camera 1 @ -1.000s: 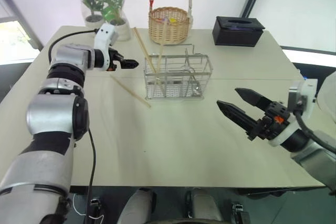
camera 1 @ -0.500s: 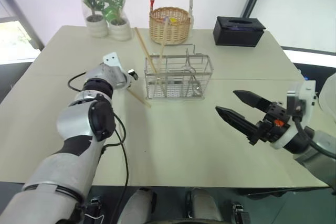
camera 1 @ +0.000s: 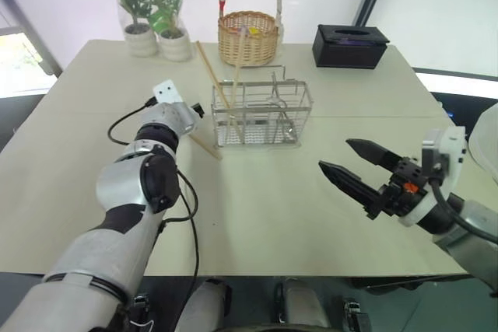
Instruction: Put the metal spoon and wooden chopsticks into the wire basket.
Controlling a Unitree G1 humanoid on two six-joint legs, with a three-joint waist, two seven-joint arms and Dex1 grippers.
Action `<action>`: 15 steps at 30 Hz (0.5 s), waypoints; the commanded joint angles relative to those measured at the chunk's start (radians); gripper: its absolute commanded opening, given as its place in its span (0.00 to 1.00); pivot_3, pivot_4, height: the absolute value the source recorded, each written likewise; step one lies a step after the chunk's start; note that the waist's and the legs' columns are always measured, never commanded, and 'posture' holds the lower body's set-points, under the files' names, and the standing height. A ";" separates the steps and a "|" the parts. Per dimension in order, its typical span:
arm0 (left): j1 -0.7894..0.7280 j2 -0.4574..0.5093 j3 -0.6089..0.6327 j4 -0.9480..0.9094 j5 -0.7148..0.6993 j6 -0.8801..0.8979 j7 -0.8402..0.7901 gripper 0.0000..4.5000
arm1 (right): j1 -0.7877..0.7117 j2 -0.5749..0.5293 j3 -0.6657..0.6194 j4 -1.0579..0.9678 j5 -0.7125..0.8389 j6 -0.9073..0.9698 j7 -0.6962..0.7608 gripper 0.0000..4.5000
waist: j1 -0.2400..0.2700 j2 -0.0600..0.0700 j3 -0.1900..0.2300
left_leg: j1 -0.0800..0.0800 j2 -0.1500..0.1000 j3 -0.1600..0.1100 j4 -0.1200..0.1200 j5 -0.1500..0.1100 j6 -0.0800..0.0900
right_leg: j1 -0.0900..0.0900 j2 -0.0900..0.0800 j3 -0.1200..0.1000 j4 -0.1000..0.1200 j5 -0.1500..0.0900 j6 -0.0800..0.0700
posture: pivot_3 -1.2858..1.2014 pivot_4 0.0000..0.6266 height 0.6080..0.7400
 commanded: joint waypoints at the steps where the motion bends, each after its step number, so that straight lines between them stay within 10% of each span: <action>1: 0.010 0.006 -0.008 0.007 0.006 -0.001 0.031 0.72 | -0.004 0.009 -0.036 -0.026 0.003 -0.013 -0.006 1.00 | 0.001 0.000 0.000 | 0.000 0.000 0.000 0.000 0.000 0.000 | 0.000 0.000 0.000 0.000 0.000 0.000 | 0.52 0.24 0.36; 7: 0.007 0.004 -0.007 0.007 0.011 -0.006 0.054 0.03 | -0.009 0.006 -0.035 -0.023 0.004 -0.011 -0.001 1.00 | 0.015 0.000 -0.001 | 0.000 0.000 0.000 0.000 0.000 0.000 | 0.000 0.000 0.000 0.000 0.000 0.000 | 0.52 0.24 0.36; 15: 0.010 0.016 -0.003 0.006 0.011 -0.015 0.074 0.01 | -0.025 0.005 -0.018 -0.017 -0.012 -0.008 0.011 1.00 | 0.025 0.000 -0.001 | 0.000 0.000 0.001 0.000 0.000 0.000 | 0.000 0.000 0.000 0.000 0.000 0.000 | 0.52 0.24 0.36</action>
